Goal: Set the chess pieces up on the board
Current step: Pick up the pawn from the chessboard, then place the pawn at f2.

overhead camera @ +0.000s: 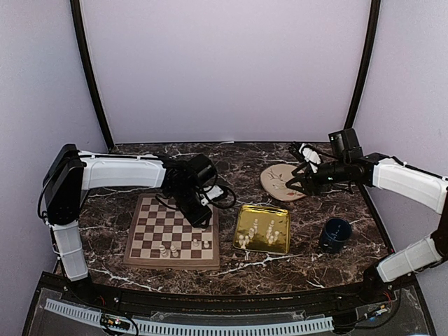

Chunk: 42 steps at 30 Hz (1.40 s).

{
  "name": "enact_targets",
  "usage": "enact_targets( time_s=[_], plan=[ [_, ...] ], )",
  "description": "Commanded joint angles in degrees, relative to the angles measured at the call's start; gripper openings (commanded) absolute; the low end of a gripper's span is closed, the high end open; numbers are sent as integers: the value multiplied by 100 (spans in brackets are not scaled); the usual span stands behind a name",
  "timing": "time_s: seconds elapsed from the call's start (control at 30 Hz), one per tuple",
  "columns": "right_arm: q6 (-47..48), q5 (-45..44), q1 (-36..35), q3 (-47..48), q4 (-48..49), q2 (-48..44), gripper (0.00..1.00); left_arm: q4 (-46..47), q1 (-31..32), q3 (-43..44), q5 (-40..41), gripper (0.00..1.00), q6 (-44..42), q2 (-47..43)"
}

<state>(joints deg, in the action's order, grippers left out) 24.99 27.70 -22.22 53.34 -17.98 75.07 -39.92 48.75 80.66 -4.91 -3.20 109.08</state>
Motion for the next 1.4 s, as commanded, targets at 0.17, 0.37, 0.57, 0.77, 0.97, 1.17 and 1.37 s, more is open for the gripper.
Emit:
enact_targets(
  time_s=[0.17,0.37,0.57,0.77,0.97,1.17,1.37],
  plan=[
    [66,186,7,-8,91,46,52,-296,12,144,193,23,23,8],
    [79,195,7,-14,73,60,52,-360,12,180,76,9,7,26],
    [77,233,7,-8,58,76,51,-677,12,146,154,6,6,-493],
    [106,252,6,19,31,116,51,-694,12,-340,-189,7,-101,-1134],
    [118,270,-2,17,27,129,51,-792,12,-826,-160,7,-101,-1265],
    [137,261,-11,20,12,155,51,-707,12,-1136,-284,7,8,-1396],
    [158,254,-11,18,-7,175,51,-586,24,-1285,-520,7,56,-1352]
  ],
)
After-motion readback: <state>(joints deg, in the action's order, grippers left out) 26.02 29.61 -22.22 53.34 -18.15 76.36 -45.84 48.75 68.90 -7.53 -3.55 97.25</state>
